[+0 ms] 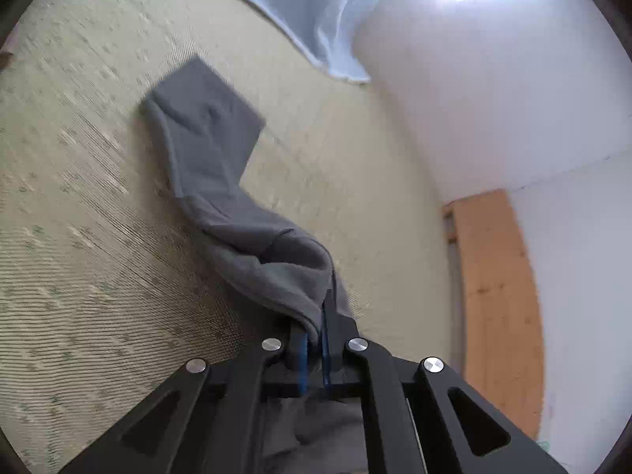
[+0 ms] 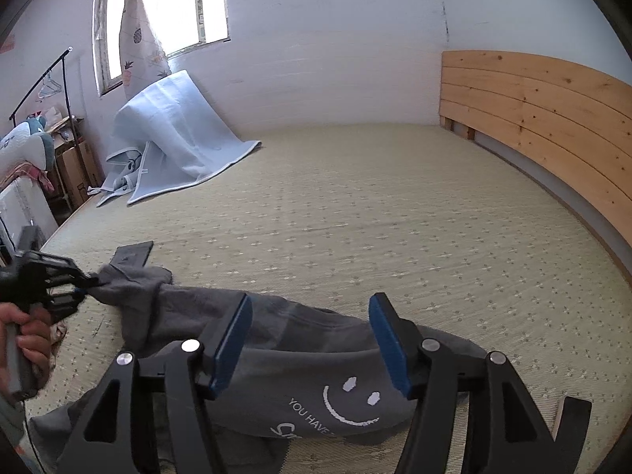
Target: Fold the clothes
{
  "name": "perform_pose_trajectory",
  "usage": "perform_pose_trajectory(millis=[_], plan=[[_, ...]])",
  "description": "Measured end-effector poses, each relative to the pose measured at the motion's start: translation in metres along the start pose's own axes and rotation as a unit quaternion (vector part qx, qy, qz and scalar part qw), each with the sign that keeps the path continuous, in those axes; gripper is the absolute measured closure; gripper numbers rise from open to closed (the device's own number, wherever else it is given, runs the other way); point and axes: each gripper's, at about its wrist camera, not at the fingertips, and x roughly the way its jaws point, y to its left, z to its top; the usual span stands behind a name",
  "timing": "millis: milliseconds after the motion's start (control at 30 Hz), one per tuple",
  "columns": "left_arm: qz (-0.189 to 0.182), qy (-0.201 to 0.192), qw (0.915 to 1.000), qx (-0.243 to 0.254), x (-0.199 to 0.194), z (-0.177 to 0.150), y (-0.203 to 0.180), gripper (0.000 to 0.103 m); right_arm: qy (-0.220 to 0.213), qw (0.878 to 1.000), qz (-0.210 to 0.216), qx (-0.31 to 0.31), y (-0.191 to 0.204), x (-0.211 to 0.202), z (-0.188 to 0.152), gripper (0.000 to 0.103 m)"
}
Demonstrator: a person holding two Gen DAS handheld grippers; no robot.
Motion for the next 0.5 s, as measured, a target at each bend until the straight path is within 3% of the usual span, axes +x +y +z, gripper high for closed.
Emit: perform_pose_trajectory(millis=[267,500], plan=[[-0.023,-0.056,0.9981,0.003,-0.112,0.009,0.026,0.101,-0.002,1.0,0.016,-0.001,0.014,0.002,0.003,0.038],[0.022,-0.107,0.9937,-0.024,-0.178,-0.008,0.079,0.102,-0.001,0.999,0.037,-0.004,0.034,0.01,0.006,0.038]])
